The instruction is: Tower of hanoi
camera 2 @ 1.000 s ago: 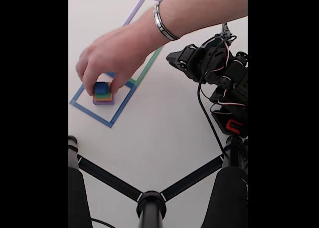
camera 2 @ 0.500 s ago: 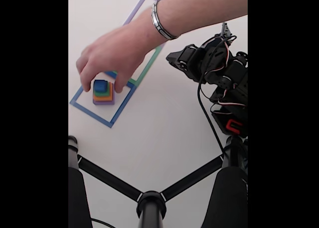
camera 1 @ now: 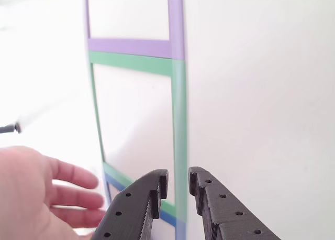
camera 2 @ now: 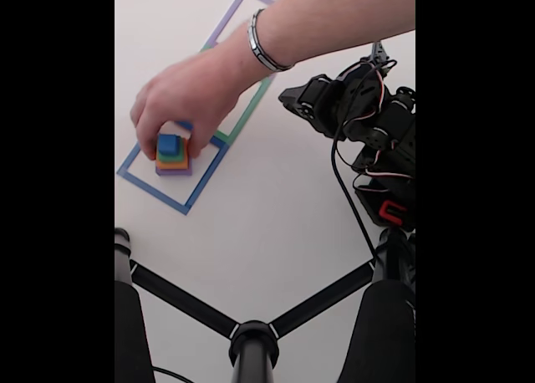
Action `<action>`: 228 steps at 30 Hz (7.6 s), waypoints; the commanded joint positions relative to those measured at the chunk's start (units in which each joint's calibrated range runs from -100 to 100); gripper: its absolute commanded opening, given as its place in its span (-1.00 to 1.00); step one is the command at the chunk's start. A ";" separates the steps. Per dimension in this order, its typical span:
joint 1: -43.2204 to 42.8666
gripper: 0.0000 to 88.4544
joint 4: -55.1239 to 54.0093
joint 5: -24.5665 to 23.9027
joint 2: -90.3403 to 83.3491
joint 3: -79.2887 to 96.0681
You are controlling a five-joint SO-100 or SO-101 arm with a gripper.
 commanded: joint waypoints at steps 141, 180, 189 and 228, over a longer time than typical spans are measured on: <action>-0.61 -1.00 -0.17 0.94 -0.68 0.61; -0.61 -1.00 -0.17 0.94 -0.68 0.61; -1.53 -1.00 -0.09 2.41 -0.68 0.61; -0.61 -1.00 27.91 43.22 51.09 -84.45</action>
